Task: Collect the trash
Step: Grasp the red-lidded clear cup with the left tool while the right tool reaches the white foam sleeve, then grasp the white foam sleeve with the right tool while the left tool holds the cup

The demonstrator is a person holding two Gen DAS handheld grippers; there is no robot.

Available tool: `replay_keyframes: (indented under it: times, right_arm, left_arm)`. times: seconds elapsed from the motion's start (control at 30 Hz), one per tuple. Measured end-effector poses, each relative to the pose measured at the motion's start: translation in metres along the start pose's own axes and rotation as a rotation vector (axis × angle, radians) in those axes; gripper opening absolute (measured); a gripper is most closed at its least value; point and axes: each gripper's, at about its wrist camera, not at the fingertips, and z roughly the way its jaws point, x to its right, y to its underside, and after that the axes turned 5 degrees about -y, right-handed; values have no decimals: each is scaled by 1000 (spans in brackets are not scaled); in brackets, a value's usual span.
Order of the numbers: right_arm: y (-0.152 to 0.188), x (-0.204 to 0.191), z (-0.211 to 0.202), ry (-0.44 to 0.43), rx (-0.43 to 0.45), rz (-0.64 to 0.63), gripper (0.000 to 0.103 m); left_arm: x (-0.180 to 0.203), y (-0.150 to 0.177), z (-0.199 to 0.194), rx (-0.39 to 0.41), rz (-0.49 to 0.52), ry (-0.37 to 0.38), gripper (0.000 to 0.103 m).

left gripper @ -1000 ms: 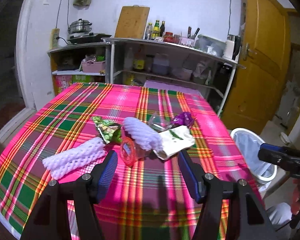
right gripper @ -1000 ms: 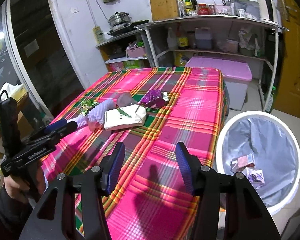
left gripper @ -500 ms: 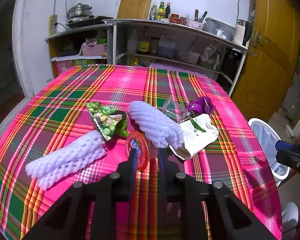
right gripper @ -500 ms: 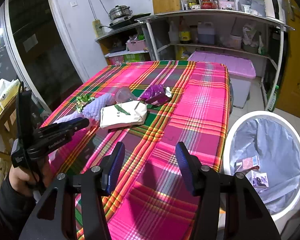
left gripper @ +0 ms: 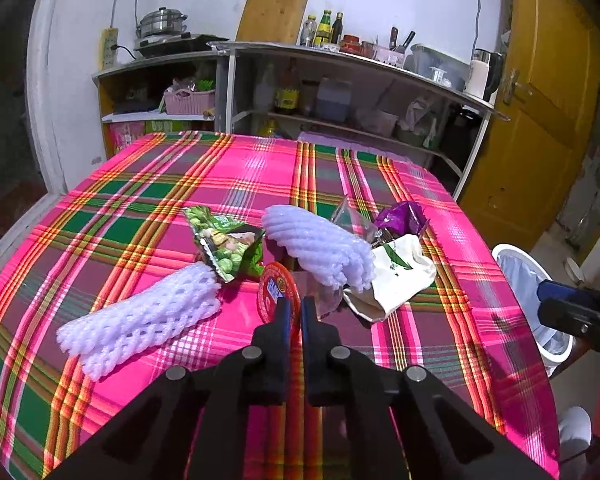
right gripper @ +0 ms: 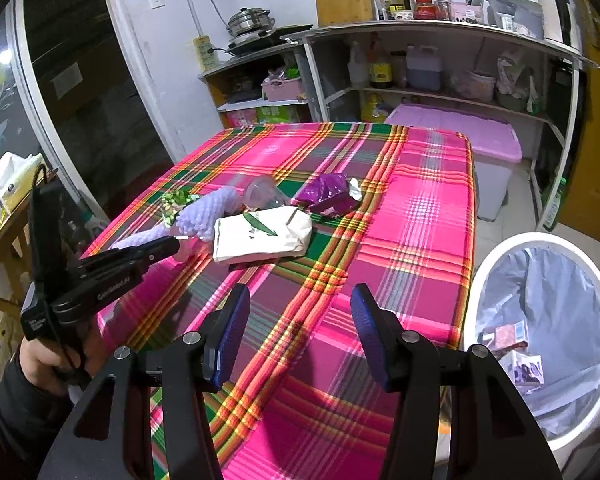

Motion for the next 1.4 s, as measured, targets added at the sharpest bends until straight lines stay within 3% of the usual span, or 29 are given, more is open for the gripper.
replay_keyframes:
  times: [0.43, 0.9, 1.17, 1.4]
  right_arm:
    - [-15, -31, 21, -39, -14, -52, 53]
    - [-42, -83, 86, -90, -82, -121, 53]
    - [-44, -95, 139, -64, -154, -126, 48]
    - [-45, -107, 156, -51, -184, -163, 38]
  left_arm:
    - [-17, 11, -44, 72, -27, 18, 4]
    - [-57, 16, -68, 121, -86, 4, 4]
    - [-80, 21, -76, 136, -107, -2, 4]
    - [-93, 23, -76, 135, -123, -4, 4]
